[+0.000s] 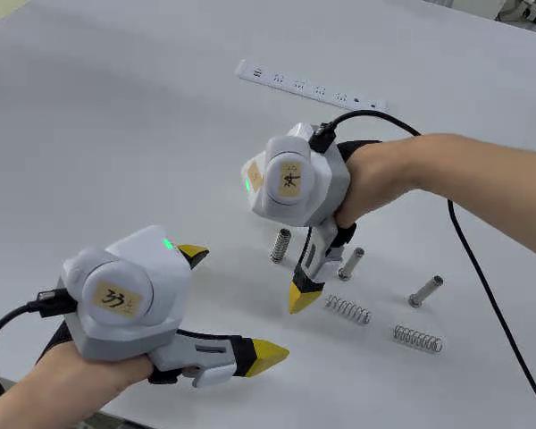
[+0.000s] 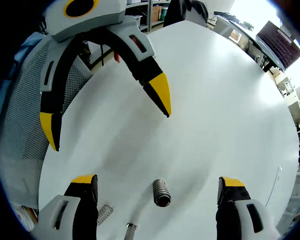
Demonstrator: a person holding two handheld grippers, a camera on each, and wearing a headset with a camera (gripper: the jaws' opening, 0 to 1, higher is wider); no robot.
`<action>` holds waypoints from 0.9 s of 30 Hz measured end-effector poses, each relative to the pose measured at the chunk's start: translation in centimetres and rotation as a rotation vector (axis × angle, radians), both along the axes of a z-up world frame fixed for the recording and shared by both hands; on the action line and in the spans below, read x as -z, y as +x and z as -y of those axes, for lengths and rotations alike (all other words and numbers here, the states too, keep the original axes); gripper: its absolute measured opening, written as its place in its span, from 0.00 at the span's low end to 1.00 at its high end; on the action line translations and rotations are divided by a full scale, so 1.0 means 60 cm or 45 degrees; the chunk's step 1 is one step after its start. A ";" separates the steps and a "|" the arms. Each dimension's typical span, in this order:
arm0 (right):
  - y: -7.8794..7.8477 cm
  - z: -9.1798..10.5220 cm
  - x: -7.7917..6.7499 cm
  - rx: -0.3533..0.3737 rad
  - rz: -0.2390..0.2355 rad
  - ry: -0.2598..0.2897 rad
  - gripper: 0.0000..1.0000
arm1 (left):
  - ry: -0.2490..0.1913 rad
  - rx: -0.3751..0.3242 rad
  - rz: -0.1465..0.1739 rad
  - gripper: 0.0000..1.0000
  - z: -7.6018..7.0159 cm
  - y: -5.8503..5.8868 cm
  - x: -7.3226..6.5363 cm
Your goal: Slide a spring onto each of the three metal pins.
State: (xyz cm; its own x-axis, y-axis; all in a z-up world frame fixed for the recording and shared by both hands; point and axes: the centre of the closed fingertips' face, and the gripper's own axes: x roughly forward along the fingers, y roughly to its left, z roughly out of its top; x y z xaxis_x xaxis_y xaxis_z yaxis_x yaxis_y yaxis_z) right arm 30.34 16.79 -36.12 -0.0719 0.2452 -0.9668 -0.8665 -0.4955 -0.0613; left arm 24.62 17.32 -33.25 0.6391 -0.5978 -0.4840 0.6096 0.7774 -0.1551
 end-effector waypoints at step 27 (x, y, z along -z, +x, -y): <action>-0.009 0.042 -0.067 0.278 -0.085 0.299 0.99 | 0.035 0.069 0.035 0.90 0.009 0.001 -0.022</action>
